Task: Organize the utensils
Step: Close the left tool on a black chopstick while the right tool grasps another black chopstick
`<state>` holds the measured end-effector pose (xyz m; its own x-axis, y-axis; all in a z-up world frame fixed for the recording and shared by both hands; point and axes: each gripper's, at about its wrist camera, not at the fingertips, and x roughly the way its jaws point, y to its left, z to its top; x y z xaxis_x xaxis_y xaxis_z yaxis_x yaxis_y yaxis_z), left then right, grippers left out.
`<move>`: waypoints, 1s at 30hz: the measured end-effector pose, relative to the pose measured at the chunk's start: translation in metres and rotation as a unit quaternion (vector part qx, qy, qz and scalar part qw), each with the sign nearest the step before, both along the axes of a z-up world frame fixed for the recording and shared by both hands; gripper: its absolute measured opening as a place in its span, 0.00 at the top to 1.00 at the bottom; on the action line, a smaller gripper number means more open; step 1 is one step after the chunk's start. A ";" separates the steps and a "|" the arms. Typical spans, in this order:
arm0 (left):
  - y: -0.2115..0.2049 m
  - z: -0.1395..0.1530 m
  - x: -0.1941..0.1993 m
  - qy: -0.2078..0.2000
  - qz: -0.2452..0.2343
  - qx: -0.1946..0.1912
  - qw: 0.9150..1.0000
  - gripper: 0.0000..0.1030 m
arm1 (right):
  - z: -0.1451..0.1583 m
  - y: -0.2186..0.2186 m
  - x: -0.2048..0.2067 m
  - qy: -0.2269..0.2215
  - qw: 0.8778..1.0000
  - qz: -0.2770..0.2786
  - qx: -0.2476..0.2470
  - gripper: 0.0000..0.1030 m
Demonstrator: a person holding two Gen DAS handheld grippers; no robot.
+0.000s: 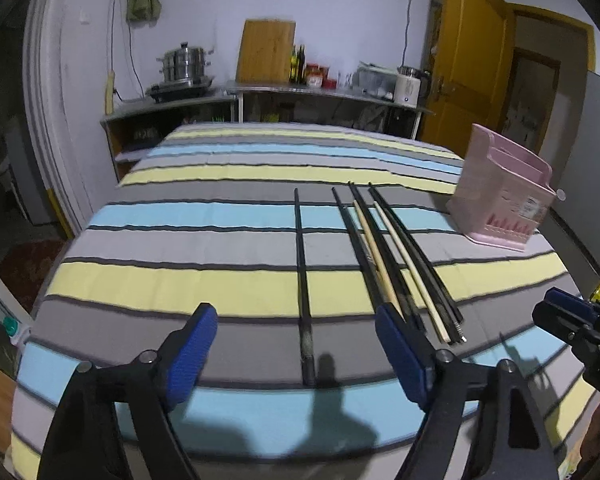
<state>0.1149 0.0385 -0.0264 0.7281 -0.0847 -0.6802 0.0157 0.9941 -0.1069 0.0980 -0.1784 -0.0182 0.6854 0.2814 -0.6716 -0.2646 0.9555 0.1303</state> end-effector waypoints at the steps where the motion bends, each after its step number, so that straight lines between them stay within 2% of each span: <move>1: 0.002 -0.002 0.007 0.007 -0.003 -0.005 1.000 0.22 | -0.001 0.002 0.009 0.005 1.000 0.001 -0.001 0.59; 6: 0.009 -0.018 0.052 0.057 -0.014 -0.019 0.998 0.28 | -0.012 0.012 0.054 0.040 0.999 0.007 -0.005 0.59; 11: 0.009 -0.029 0.082 0.084 -0.023 -0.018 0.996 0.37 | -0.027 0.023 0.098 0.073 0.997 0.012 -0.011 0.60; 15: 0.009 -0.036 0.099 0.099 -0.025 -0.018 0.995 0.43 | -0.039 0.028 0.128 0.090 0.996 0.012 -0.012 0.67; 21: 0.006 -0.038 0.111 0.093 -0.026 -0.008 0.995 0.43 | -0.048 0.033 0.154 0.100 0.995 0.013 -0.009 0.70; 27: -0.001 -0.040 0.117 0.089 -0.029 0.025 0.995 0.43 | -0.047 0.033 0.160 0.099 0.995 0.013 -0.022 0.72; 30: 0.000 -0.040 0.119 0.088 -0.027 0.026 0.995 0.43 | -0.045 0.028 0.157 0.098 0.995 0.003 -0.030 0.75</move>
<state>0.2339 0.0387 -0.0666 0.5931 -0.0816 -0.8010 0.0553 0.9966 -0.0606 0.2552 -0.1501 -0.0628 0.5373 0.2409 -0.8083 -0.2459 0.9614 0.1231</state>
